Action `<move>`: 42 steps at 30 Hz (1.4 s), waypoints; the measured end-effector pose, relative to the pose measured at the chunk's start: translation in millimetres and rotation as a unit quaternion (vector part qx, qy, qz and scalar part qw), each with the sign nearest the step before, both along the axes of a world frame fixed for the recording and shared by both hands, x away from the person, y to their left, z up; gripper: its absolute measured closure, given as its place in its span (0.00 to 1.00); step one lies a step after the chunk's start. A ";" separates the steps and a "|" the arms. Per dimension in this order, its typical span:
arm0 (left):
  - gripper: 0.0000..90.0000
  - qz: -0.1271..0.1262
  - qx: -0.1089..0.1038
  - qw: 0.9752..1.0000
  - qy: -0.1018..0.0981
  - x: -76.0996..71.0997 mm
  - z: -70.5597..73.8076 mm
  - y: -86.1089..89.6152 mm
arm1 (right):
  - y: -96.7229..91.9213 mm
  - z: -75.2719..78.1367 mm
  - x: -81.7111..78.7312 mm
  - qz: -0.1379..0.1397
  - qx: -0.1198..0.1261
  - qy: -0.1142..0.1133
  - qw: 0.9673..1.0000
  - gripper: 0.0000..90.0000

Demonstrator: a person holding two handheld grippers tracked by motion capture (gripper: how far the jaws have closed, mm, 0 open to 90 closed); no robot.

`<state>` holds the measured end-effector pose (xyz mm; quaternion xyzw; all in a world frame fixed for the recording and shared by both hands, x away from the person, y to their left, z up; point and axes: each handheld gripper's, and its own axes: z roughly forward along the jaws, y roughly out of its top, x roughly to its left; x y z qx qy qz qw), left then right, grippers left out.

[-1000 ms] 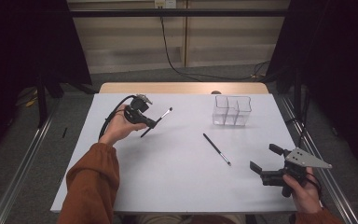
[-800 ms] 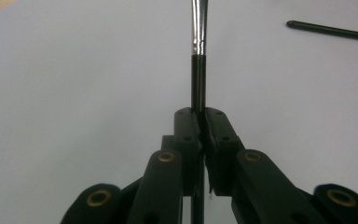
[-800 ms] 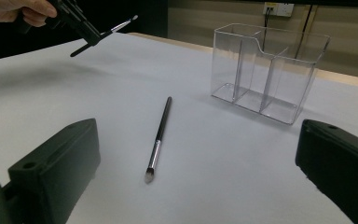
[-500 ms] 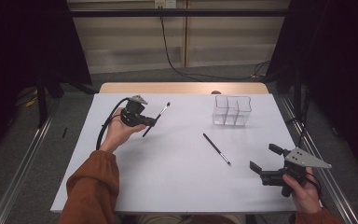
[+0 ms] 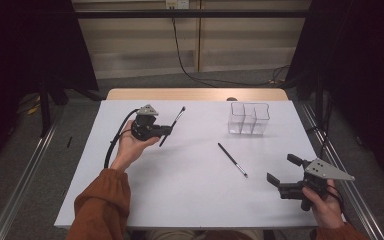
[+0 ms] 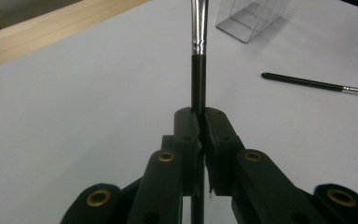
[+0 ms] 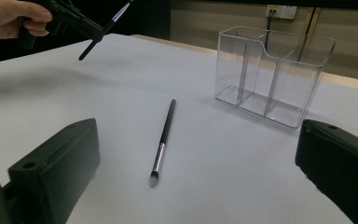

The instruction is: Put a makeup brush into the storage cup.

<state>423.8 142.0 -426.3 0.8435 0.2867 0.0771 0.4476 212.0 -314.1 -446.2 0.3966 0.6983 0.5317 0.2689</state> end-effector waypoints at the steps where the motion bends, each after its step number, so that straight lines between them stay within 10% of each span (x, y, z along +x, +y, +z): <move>1: 0.94 0.004 -0.002 1.000 -0.005 -1.3 0.0 0.5 | -0.1 0.0 0.0 -0.001 0.000 0.001 1.000 0.00; 13: 0.94 0.022 -0.075 0.995 -0.054 -17.2 3.1 10.5 | 3.0 0.3 1.7 0.003 0.004 -0.003 1.000 0.00; 42: 0.94 -0.030 -0.106 0.992 -0.057 -83.8 7.5 0.3 | 46.5 8.6 16.5 0.064 0.028 -0.002 0.998 0.01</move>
